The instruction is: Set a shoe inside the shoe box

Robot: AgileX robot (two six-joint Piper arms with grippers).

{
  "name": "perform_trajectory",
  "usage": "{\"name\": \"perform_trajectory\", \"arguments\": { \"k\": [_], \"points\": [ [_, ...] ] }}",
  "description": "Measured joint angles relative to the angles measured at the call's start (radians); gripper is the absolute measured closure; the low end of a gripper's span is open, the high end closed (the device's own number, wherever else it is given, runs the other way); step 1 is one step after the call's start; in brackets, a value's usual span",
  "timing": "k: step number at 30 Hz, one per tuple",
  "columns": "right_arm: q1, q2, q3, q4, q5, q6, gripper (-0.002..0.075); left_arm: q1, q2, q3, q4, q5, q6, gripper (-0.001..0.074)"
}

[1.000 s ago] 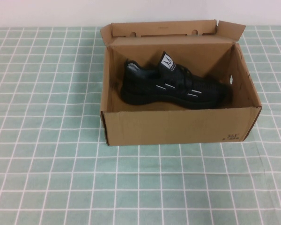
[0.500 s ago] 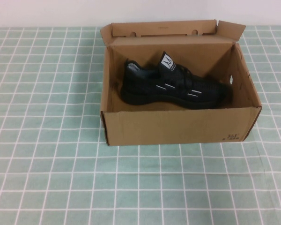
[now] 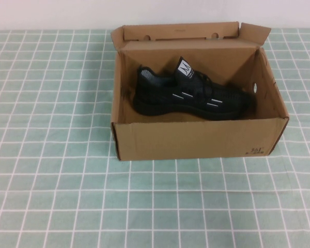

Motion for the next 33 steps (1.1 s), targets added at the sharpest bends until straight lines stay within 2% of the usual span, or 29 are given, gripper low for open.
{"name": "perform_trajectory", "arguments": {
  "k": [5, 14, 33],
  "points": [
    [0.000, 0.000, 0.000, 0.000, 0.000, 0.000, 0.0734, 0.052, -0.005, 0.118, 0.062, -0.029, -0.100, 0.0739],
    [0.000, 0.000, 0.000, 0.000, 0.000, 0.000, 0.0734, 0.068, -0.007, 0.132, 0.117, 0.188, -0.113, 0.0739],
    [0.000, 0.000, 0.000, 0.000, 0.000, 0.000, 0.0734, 0.068, -0.009, 0.132, 0.117, 0.200, -0.113, 0.0739]
  ]
}}
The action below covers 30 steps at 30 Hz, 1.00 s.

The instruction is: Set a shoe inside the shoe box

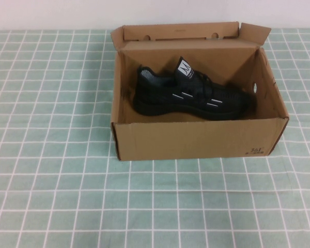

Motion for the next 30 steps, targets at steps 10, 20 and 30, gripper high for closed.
{"name": "perform_trajectory", "arguments": {
  "k": [10, 20, 30],
  "points": [
    [0.000, 0.000, 0.000, 0.000, 0.000, 0.000, 0.0734, 0.000, 0.000, 0.000, 0.000, 0.000, 0.000, 0.0739],
    [-0.217, -0.061, 0.001, 0.002, 0.003, 0.000, 0.0734, 0.000, 0.000, 0.000, 0.000, 0.000, 0.000, 0.0739],
    [-0.435, -0.238, 0.145, 0.069, 0.054, 0.027, 0.0734, 0.000, 0.000, 0.000, 0.001, 0.000, 0.000, 0.0739]
  ]
}}
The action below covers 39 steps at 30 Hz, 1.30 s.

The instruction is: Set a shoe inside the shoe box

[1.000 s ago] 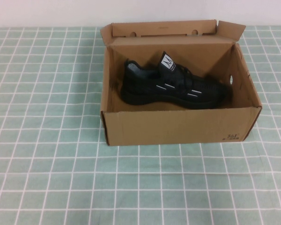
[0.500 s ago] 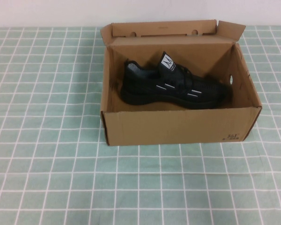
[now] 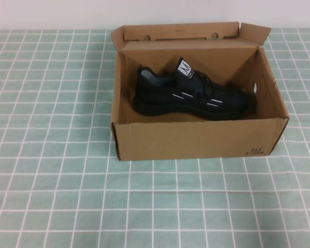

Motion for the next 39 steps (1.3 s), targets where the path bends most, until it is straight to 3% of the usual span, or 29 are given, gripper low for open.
{"name": "perform_trajectory", "arguments": {
  "k": [9, 39],
  "points": [
    [-0.013, -0.092, 0.247, 0.009, 0.004, 0.006, 0.0734, 0.000, 0.000, 0.000, 0.000, 0.000, 0.000, 0.0739],
    [-0.013, -0.098, 0.255, 0.009, 0.069, 0.010, 0.0734, 0.000, 0.000, 0.000, 0.002, 0.001, 0.000, 0.0739]
  ]
}}
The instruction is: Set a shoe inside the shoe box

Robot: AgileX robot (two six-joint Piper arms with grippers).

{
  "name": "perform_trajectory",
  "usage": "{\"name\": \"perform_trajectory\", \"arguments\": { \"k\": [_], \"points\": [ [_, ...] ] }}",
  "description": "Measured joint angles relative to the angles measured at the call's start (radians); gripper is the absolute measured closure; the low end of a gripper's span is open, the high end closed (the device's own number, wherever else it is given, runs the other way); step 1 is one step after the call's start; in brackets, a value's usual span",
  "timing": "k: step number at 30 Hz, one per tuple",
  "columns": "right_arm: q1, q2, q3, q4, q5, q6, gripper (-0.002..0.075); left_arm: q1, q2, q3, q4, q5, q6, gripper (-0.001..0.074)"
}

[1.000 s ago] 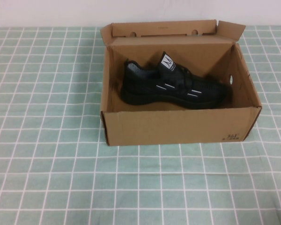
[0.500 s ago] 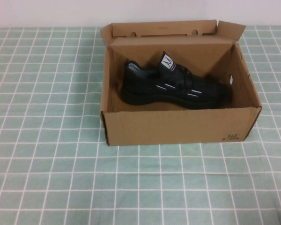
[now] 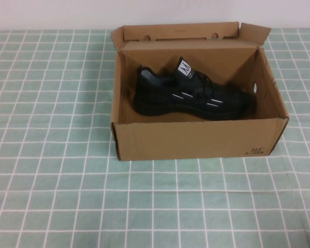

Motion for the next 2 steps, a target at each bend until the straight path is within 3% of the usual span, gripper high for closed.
{"name": "perform_trajectory", "arguments": {
  "k": [2],
  "points": [
    [0.000, -0.002, 0.000, 0.000, 0.000, 0.000, 0.0734, 0.000, 0.000, 0.000, 0.000, 0.000, 0.000, 0.0739]
  ]
}}
